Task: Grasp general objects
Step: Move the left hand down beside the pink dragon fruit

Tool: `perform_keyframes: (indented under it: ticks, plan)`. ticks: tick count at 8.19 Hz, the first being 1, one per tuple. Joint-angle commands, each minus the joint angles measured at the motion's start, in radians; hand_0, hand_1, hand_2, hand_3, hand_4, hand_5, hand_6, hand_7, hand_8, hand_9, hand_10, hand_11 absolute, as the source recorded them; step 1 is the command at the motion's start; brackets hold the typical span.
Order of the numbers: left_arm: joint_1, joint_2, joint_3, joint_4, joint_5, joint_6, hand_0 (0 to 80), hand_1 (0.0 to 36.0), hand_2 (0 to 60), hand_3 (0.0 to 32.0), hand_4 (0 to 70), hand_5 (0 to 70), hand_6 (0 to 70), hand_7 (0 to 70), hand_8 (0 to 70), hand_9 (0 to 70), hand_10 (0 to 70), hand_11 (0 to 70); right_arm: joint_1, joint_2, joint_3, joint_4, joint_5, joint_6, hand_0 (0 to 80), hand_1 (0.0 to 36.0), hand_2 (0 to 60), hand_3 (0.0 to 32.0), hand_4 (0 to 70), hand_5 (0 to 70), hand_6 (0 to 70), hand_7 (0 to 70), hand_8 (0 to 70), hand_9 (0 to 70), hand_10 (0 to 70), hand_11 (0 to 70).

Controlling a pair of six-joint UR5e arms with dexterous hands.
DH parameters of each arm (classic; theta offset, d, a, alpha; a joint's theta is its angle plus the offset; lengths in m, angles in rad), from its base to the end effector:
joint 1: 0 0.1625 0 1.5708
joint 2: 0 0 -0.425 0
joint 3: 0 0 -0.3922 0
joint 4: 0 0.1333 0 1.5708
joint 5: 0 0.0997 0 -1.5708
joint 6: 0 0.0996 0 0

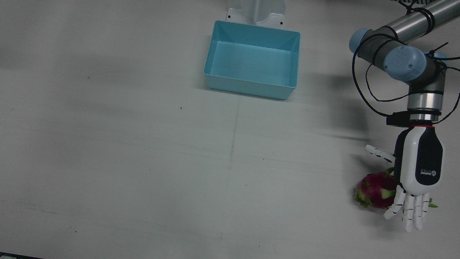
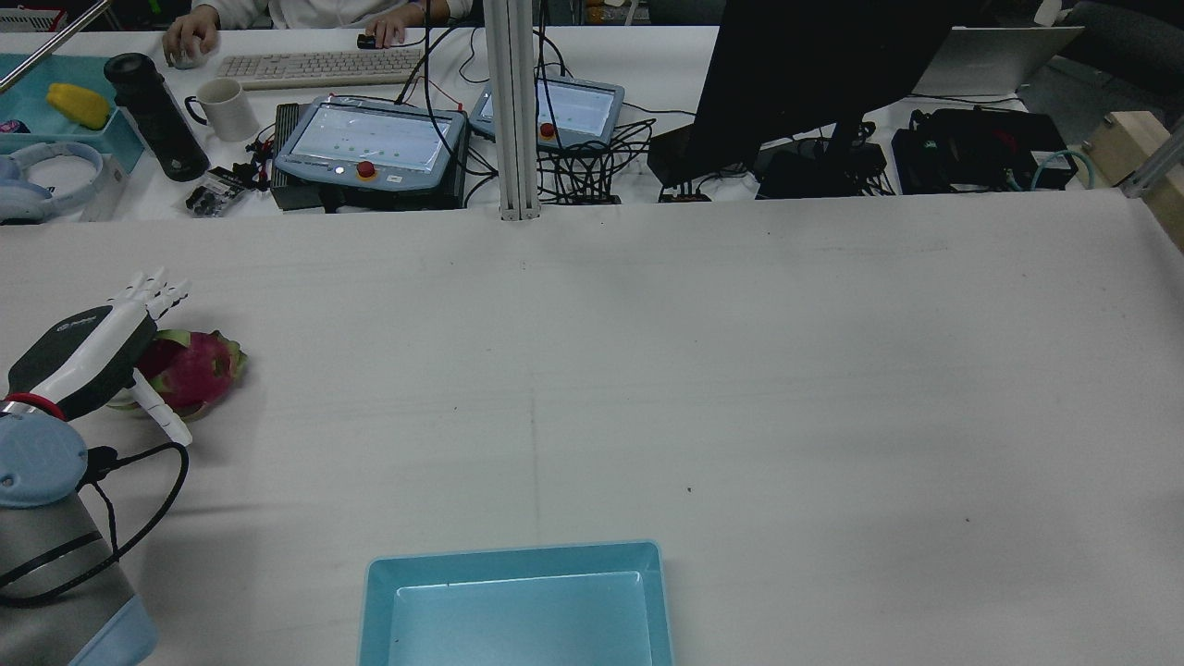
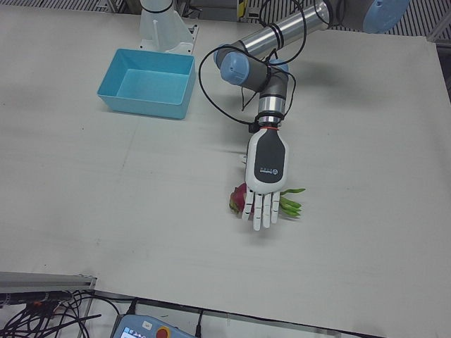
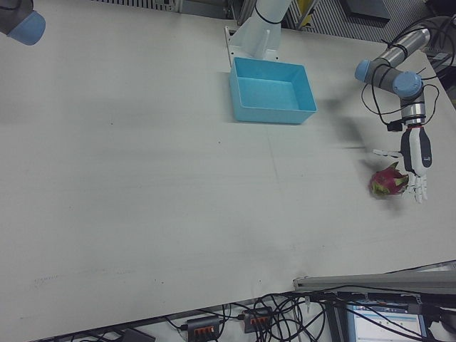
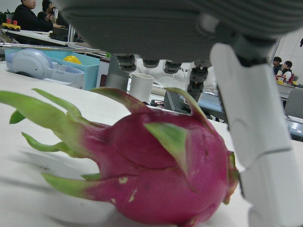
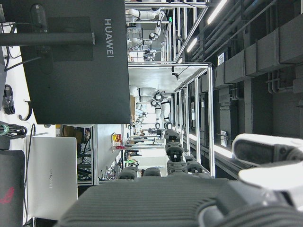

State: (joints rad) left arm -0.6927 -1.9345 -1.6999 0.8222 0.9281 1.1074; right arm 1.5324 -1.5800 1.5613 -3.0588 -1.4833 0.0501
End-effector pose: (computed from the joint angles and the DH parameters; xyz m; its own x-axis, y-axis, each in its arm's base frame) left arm 0.2922 -0.4933 0.4943 -0.2009 -0.2982 -0.9331 0.9590 0.1347 -0.2495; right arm 0.1230 -0.4987 0.6880 -0.9974 -0.0456 -0.0556 0.0525 0.0664 -0.9964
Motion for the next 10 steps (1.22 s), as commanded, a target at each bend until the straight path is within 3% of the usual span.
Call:
perform_keyframes:
  ticks: [1,2,4,9,10]
  plan:
    - [0.047,-0.060,0.086,0.052,-0.066,-0.004,62.2,32.5,21.7,0.0,0.0,20.2,0.0,4.9,0.0,0.0,3.1,7.9,0.000,0.000,0.000,0.000,0.000,-0.001,0.0,0.0,0.0,0.0,0.0,0.0,0.0,0.0,0.0,0.0,0.0,0.0]
    - [0.047,-0.061,0.106,0.048,-0.068,-0.004,62.4,32.5,21.2,0.0,0.0,20.5,0.0,4.9,0.0,0.0,3.1,8.0,0.000,0.000,0.000,0.000,0.000,-0.001,0.0,0.0,0.0,0.0,0.0,0.0,0.0,0.0,0.0,0.0,0.0,0.0]
    - [0.035,-0.067,0.106,0.136,-0.107,-0.014,64.2,33.5,20.9,0.0,0.0,21.8,0.0,5.0,0.0,0.0,3.4,8.4,0.000,0.000,0.000,0.000,0.000,-0.001,0.0,0.0,0.0,0.0,0.0,0.0,0.0,0.0,0.0,0.0,0.0,0.0]
    - [0.038,-0.083,0.114,0.138,-0.115,-0.047,64.1,33.8,22.3,0.0,0.3,23.3,0.0,5.1,0.0,0.0,3.4,8.5,0.000,0.000,0.000,0.000,0.000,-0.001,0.0,0.0,0.0,0.0,0.0,0.0,0.0,0.0,0.0,0.0,0.0,0.0]
    - [0.039,-0.083,0.117,0.134,-0.121,-0.044,63.8,33.7,22.6,0.0,0.2,21.0,0.0,4.3,0.0,0.0,3.2,8.2,0.000,0.000,-0.001,0.000,0.000,0.001,0.0,0.0,0.0,0.0,0.0,0.0,0.0,0.0,0.0,0.0,0.0,0.0]
